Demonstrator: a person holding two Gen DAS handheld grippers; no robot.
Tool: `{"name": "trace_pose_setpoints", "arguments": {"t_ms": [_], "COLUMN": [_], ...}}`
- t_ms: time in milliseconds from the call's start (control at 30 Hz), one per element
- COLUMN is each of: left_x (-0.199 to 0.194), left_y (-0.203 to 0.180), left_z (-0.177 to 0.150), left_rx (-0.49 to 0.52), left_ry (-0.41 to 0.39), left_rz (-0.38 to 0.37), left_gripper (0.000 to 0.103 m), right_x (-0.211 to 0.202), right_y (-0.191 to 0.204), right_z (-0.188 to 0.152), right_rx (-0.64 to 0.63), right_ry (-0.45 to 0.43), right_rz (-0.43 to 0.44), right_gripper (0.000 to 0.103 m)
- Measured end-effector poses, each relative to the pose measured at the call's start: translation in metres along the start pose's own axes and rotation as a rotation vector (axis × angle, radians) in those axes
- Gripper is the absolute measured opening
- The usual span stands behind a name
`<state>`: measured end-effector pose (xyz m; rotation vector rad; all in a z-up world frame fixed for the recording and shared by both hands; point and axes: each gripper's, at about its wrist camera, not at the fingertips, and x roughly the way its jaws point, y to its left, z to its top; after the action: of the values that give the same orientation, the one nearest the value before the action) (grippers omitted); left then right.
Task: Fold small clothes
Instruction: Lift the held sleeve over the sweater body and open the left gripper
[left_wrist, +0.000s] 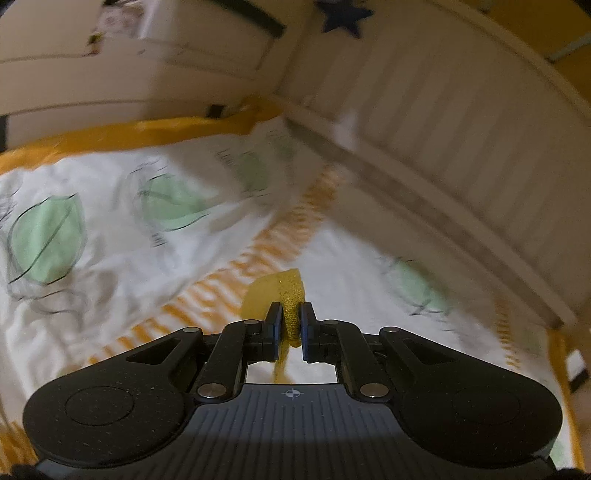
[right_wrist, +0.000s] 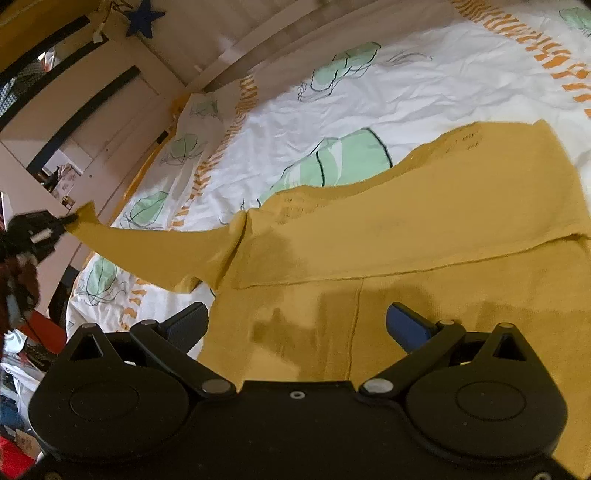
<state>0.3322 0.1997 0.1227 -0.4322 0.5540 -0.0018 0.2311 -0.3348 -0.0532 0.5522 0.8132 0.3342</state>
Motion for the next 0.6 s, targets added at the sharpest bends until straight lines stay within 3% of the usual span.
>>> {"name": "trace_pose_setpoints", "arguments": {"t_ms": [233,600], "left_x": [-0.014,-0.006], "left_y": [-0.087,-0.225], "left_z": [-0.003,-0.053], "left_rx": [0.07,0.225], "left_ry": [0.028,0.119], "left_rz": [-0.164,-0.358], "left_gripper": [0.01,0.01], "right_x": [-0.013,-0.042], "right_y": [-0.004,-0.027], "right_z": [0.011,0.031], "right_rx": [-0.058,0.03], "right_ry": [-0.036,-0.073], "right_rz": [-0.117,-0.148], "right_gripper": [0.103,0.103]}}
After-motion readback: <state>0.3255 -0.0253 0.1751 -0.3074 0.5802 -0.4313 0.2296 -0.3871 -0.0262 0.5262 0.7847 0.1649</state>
